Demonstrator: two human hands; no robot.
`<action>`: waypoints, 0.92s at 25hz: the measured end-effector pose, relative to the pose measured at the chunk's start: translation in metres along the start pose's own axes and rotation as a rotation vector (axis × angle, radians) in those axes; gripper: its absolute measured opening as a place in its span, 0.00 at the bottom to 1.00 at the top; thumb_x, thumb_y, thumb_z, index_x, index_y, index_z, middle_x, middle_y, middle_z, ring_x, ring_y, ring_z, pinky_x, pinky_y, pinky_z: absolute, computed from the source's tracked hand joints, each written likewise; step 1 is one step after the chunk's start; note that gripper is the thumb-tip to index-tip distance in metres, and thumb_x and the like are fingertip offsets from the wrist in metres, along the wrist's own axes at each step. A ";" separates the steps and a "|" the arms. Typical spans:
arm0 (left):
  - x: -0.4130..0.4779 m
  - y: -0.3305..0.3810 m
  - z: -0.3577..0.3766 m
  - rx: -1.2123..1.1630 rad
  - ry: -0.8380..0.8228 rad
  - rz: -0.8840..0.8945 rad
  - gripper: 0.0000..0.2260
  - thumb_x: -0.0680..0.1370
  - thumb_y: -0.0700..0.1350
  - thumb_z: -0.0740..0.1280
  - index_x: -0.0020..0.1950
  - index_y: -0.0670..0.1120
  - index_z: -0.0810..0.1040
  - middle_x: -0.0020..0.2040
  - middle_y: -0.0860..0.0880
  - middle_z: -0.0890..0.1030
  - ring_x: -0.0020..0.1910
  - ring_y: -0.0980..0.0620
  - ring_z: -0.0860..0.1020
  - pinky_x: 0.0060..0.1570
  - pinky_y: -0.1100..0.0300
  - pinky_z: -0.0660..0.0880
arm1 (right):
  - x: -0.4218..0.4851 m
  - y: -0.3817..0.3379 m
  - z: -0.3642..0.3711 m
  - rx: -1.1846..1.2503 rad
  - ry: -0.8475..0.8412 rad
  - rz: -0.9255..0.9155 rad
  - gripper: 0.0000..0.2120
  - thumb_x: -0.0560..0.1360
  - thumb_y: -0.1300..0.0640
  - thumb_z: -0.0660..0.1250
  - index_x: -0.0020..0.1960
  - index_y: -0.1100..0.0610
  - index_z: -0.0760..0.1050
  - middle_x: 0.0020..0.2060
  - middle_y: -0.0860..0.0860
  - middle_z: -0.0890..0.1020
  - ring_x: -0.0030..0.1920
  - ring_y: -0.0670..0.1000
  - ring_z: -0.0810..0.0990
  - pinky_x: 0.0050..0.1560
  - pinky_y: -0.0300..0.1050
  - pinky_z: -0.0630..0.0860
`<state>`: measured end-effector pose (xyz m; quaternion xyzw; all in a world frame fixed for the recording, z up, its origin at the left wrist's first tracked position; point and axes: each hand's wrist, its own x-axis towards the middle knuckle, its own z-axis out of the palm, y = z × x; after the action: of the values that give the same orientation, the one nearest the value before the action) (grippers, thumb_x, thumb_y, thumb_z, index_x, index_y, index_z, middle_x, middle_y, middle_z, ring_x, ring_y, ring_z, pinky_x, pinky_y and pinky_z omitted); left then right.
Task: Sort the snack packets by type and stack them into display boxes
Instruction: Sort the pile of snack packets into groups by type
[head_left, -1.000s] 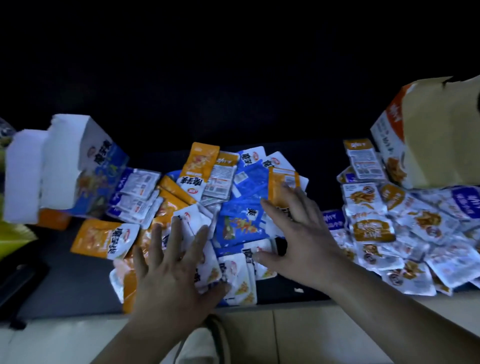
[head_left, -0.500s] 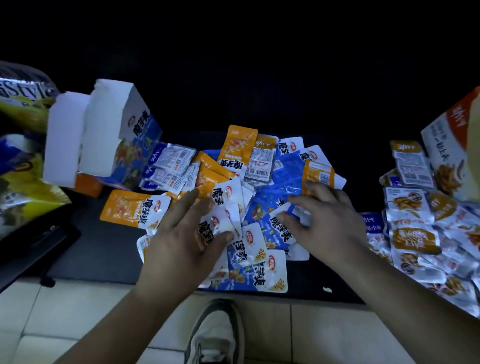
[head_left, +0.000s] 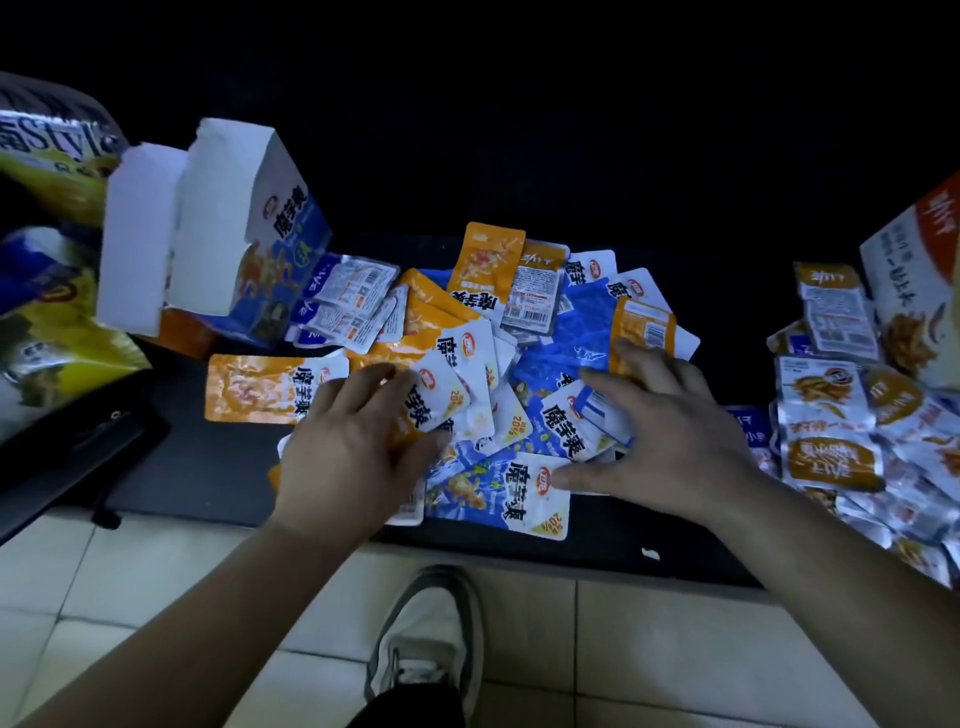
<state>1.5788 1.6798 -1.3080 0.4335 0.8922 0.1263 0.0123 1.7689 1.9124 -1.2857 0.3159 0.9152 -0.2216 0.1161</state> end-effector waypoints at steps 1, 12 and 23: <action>0.003 0.003 -0.002 -0.002 -0.016 0.000 0.32 0.75 0.70 0.66 0.70 0.49 0.78 0.70 0.47 0.77 0.64 0.39 0.74 0.56 0.44 0.79 | 0.000 -0.001 0.002 -0.025 0.022 -0.005 0.51 0.58 0.17 0.64 0.78 0.33 0.60 0.80 0.36 0.51 0.79 0.49 0.49 0.67 0.53 0.72; -0.007 0.039 0.015 -0.149 -0.123 0.259 0.36 0.78 0.67 0.65 0.83 0.55 0.60 0.84 0.49 0.55 0.84 0.44 0.51 0.75 0.32 0.60 | -0.001 0.011 0.023 0.179 0.248 -0.055 0.29 0.76 0.33 0.67 0.74 0.41 0.71 0.77 0.39 0.67 0.79 0.51 0.59 0.69 0.62 0.71; -0.027 0.039 0.008 -0.120 -0.337 -0.346 0.39 0.73 0.74 0.48 0.82 0.65 0.40 0.84 0.47 0.38 0.83 0.38 0.40 0.78 0.33 0.48 | -0.002 -0.064 0.034 0.010 -0.005 -0.288 0.36 0.74 0.25 0.55 0.80 0.33 0.55 0.82 0.38 0.44 0.83 0.52 0.46 0.81 0.59 0.53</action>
<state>1.6265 1.6838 -1.3092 0.2876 0.9295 0.1009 0.2079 1.7328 1.8504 -1.2936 0.1811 0.9498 -0.2412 0.0836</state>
